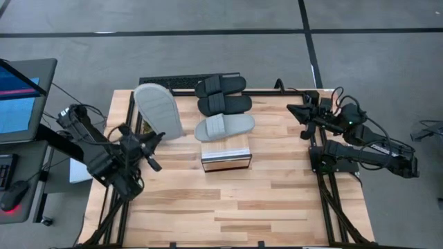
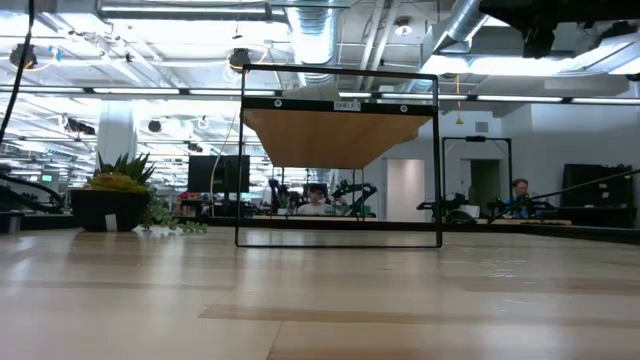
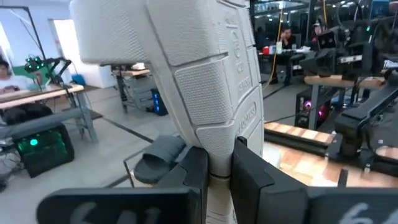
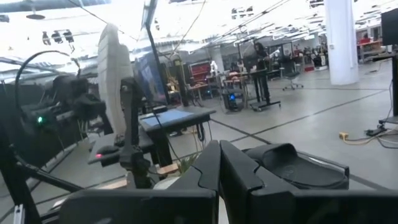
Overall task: Pick and place slides into the shelf
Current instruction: Put the gray slide on the shelf
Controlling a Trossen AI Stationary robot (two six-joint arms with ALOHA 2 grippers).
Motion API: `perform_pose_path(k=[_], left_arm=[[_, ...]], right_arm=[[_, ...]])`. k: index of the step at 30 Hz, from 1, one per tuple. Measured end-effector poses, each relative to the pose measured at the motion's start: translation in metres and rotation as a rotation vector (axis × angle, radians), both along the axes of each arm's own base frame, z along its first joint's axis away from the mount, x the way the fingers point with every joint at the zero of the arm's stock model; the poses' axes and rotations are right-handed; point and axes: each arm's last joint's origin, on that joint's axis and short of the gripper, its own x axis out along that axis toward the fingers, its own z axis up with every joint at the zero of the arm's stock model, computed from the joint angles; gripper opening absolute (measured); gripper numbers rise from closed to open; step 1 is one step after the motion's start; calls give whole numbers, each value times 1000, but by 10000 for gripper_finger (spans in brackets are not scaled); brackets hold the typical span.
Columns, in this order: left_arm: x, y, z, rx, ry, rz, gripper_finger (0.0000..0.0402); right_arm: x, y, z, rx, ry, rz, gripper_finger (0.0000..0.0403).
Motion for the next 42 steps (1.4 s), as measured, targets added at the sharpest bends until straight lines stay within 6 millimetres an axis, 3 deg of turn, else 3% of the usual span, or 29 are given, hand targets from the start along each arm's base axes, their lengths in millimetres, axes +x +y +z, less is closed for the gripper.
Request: perform_pose_path(k=[3,8,20,24,28,34,42], left_arm=[[-5,4,10,-15,-18,-1,25],[-6,0,11,-72,-54,-24,25],[-8,-56,8,-211,-117,-227,25],[0,-63,13,-222,-66,-247,25],[26,-66,25,-221,60,-332,25],[72,-38,55,-103,99,-596,25],[92,19,58,123,-64,-832,25]], right_arm=[[0,0,0,-1,0,-1,0],[0,0,-1,-15,12,-3,0],[0,-1,-2,-18,28,-18,0],[-1,-2,-2,-18,28,-25,0],[-1,-2,-2,-18,27,-25,0],[0,-2,-2,-18,27,-20,0],[1,2,-2,-18,28,18,0]])
